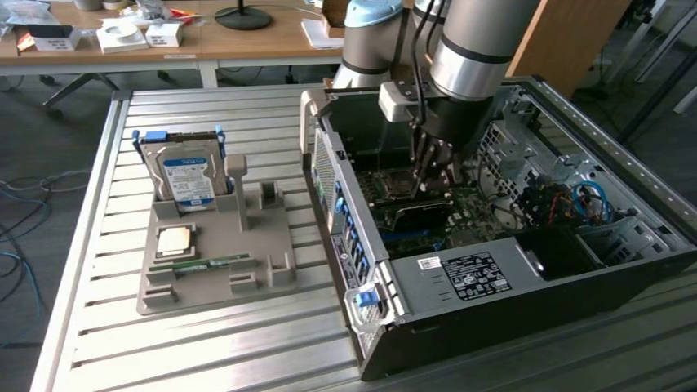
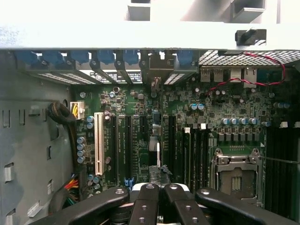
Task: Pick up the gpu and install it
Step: 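Press down on the gpu until it lock into place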
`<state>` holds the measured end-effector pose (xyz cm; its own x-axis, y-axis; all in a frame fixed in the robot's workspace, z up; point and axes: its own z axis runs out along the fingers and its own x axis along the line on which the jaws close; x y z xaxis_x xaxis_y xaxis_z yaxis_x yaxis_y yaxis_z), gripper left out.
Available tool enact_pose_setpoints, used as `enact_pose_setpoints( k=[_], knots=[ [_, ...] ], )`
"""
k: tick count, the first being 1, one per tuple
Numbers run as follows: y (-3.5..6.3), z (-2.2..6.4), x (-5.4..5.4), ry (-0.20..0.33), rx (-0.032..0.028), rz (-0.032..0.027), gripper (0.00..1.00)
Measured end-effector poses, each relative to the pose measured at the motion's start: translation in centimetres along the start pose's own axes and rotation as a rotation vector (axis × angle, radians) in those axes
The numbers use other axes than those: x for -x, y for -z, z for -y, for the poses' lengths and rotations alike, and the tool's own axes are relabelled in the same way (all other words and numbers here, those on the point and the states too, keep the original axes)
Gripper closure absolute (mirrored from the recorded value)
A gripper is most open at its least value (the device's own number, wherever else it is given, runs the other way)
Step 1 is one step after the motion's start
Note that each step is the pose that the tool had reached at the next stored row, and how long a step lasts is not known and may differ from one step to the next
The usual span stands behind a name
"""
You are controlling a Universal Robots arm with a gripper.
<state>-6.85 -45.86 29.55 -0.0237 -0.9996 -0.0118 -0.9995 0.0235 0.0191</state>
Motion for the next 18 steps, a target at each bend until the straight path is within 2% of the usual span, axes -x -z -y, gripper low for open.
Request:
enact_pose_setpoints(
  k=[10, 18],
  knots=[
    [-0.13, 0.00, 0.00, 0.000, 0.0000, 0.0000, 0.89],
    [-0.17, -0.17, 0.67, -0.001, 0.0000, 0.0000, 0.89]
  ],
)
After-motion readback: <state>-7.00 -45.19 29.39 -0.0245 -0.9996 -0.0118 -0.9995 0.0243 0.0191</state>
